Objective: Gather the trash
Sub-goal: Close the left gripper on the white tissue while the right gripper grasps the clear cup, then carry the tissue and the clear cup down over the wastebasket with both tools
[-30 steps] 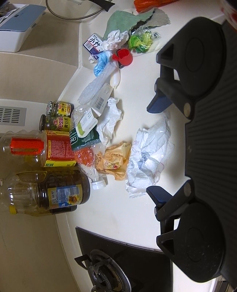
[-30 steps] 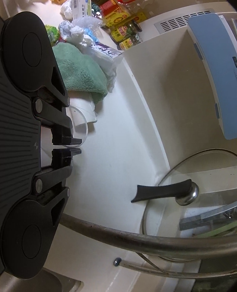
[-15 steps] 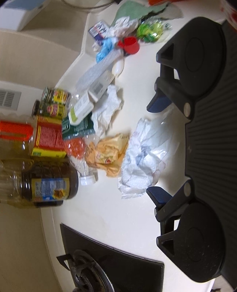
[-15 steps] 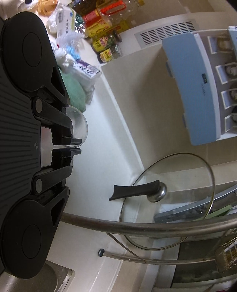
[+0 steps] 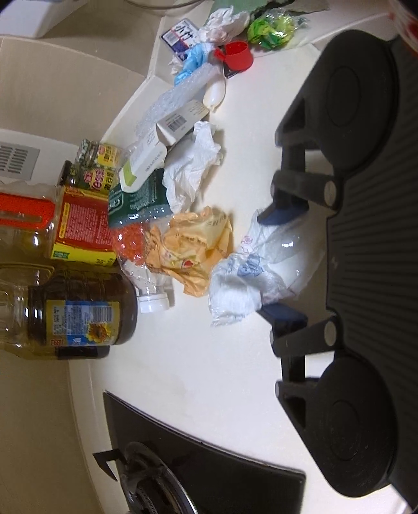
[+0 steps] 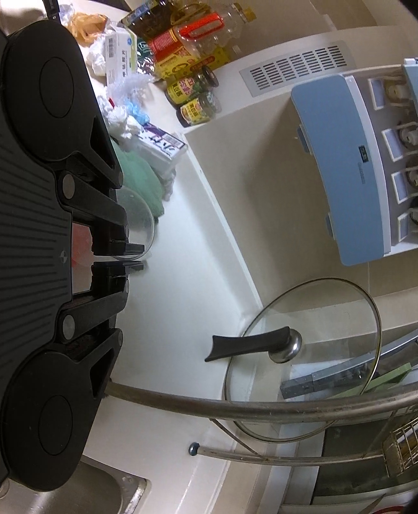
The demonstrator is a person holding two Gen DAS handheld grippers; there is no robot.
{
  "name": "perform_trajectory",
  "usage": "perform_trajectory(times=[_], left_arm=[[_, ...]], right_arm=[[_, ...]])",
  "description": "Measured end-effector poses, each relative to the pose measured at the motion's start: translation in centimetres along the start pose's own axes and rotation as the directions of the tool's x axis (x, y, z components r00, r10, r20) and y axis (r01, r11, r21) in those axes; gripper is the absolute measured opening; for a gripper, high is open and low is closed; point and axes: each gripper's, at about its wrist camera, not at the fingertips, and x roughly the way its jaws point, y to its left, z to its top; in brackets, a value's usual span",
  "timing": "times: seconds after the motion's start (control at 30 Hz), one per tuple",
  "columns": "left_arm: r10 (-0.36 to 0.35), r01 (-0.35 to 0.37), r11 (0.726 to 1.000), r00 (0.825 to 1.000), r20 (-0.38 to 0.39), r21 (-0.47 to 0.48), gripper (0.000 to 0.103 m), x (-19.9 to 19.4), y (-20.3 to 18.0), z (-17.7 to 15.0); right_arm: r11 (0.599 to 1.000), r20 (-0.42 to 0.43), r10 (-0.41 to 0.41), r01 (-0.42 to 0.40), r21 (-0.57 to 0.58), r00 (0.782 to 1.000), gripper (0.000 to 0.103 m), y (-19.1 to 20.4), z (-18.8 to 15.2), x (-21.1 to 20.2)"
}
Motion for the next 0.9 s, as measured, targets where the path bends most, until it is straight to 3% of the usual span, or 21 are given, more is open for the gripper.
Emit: perform_trajectory(times=[0.1,0.27,0.6,0.9], left_arm=[[-0.015,0.014,0.999,1.000,0.015,0.031,0.026,-0.4,0.3,-0.1],[-0.046,0.045,0.998,0.999,0.019,0.050,0.017,-1.2,1.2,0.0],[-0.117,0.114,0.991,0.993,0.035,0.067,0.015,-4.7,3.8,0.1],[-0.225,0.221,0.968,0.974,0.023,0.118,0.015,-8.3,5.1,-0.8]], right_arm=[[1.000,-0.005,0.018,-0.018,0.009,1.000,0.003,0.7,-0.4,-0.4],[0.999,-0.004,0.039,-0.039,0.008,0.999,0.003,2.1,-0.8,-1.2],[0.997,0.000,0.078,-0.078,0.020,0.997,0.003,5.1,-2.2,-3.6],[0.993,0.009,0.109,-0.110,0.039,0.994,0.003,8.7,-4.8,-7.5]])
